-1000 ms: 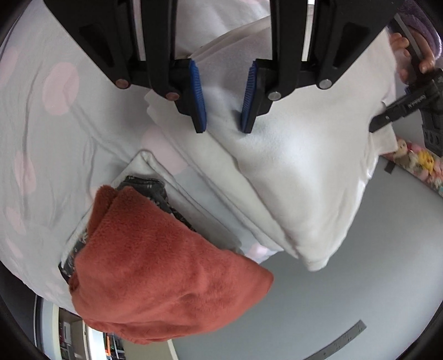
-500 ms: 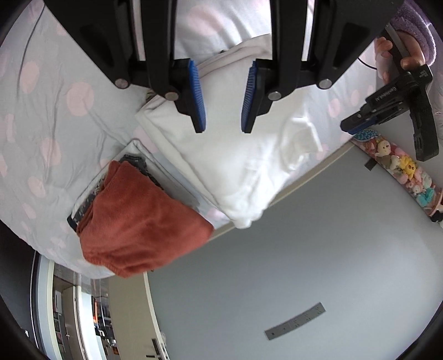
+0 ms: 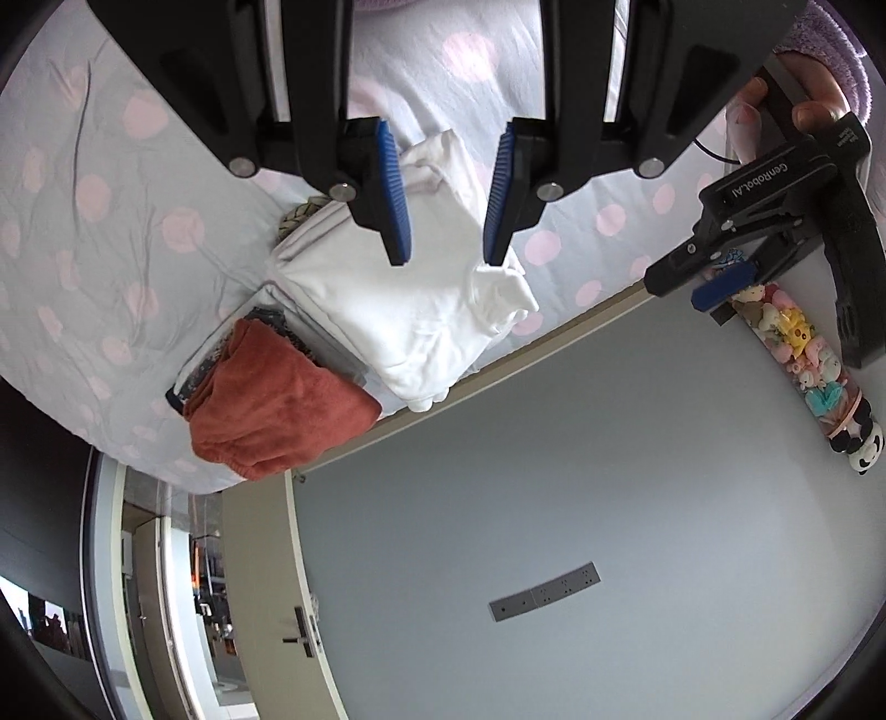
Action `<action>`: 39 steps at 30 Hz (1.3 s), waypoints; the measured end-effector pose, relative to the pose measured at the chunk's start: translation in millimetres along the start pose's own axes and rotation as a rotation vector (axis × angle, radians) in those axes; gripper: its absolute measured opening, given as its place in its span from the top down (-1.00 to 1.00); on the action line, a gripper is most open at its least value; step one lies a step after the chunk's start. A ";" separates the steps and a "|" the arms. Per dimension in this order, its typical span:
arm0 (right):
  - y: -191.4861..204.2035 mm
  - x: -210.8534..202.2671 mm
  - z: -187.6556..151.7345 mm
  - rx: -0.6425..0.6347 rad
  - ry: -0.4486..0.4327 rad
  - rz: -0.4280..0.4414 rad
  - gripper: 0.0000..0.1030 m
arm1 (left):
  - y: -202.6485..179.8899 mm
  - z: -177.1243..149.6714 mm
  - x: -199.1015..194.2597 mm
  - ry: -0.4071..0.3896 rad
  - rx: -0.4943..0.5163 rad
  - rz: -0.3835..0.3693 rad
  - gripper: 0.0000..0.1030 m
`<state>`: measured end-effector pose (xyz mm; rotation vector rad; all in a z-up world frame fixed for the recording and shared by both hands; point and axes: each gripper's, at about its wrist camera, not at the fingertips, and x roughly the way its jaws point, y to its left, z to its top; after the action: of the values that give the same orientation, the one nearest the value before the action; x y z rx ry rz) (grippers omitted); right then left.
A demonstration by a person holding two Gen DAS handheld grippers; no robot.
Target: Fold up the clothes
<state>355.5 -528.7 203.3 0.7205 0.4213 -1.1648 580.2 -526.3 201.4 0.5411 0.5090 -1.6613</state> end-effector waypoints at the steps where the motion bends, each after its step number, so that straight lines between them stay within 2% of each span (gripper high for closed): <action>1: 4.5 -7.3 -5.3 -0.002 -0.010 -0.007 0.45 | -3.1 -2.6 -6.3 -0.008 0.009 0.005 -0.52; 2: 8.9 -14.6 -10.7 -0.004 -0.021 -0.014 0.38 | -6.1 -5.1 -12.6 -0.016 0.018 0.010 -0.52; 4: 17.8 -27.8 -21.8 -0.014 -0.042 -0.031 0.07 | -12.3 -10.2 -25.2 -0.031 0.036 0.020 -0.53; 5: 22.2 -33.9 -27.6 -0.020 -0.053 -0.040 0.05 | -15.4 -12.8 -31.5 -0.039 0.045 0.025 -0.53; 9: 37.2 -55.1 -51.3 -0.027 -0.099 -0.081 0.04 | -27.3 -24.0 -55.1 -0.066 0.079 0.043 -0.53; 15: 51.4 -66.6 -91.6 -0.035 -0.116 -0.178 0.04 | -39.4 -56.7 -62.9 -0.039 0.101 0.042 -0.53; 19: 51.5 -62.4 -121.7 -0.013 -0.092 -0.197 0.04 | -43.6 -83.6 -57.5 0.017 0.098 0.028 -0.53; 26: 42.1 -45.7 -163.7 0.037 -0.027 -0.217 0.04 | -56.9 -133.5 -32.3 0.146 0.154 0.016 -0.53; 32: 32.3 -39.7 -178.1 0.073 0.003 -0.239 0.04 | -65.0 -151.5 -20.8 0.210 0.178 0.000 -0.53; 39: 28.1 -35.3 -177.5 0.088 0.009 -0.244 0.04 | -65.5 -149.7 -19.4 0.209 0.182 0.003 -0.53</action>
<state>380.0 -373.9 108.7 0.7660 0.4770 -1.4172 528.2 -410.6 96.6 0.8556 0.5101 -1.6669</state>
